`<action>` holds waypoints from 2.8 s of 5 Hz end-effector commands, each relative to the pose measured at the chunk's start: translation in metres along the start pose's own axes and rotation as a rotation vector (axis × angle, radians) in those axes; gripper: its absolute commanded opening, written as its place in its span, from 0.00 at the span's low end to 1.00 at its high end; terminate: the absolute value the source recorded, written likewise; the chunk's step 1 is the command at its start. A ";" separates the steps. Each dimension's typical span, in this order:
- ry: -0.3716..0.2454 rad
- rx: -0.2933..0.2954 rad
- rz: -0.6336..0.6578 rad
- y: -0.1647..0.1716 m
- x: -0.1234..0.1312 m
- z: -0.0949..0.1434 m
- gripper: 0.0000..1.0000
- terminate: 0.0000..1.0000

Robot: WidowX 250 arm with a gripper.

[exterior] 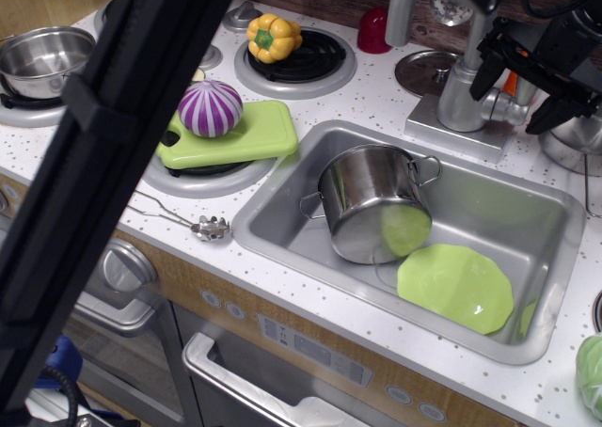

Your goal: Turn lever vertical to front

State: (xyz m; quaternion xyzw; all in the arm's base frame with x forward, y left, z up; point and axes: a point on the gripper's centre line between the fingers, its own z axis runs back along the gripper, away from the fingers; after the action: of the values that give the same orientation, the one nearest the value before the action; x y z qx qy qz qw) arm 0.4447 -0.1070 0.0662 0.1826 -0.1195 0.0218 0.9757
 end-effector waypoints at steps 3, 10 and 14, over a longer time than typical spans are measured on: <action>-0.178 -0.080 0.075 0.017 0.047 0.047 1.00 0.00; 0.029 -0.248 0.183 0.005 -0.004 0.031 0.00 0.00; 0.167 -0.229 0.105 0.018 -0.012 0.044 1.00 0.00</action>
State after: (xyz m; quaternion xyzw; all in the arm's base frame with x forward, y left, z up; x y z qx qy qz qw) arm 0.4089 -0.1087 0.0748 0.0730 -0.0011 0.0435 0.9964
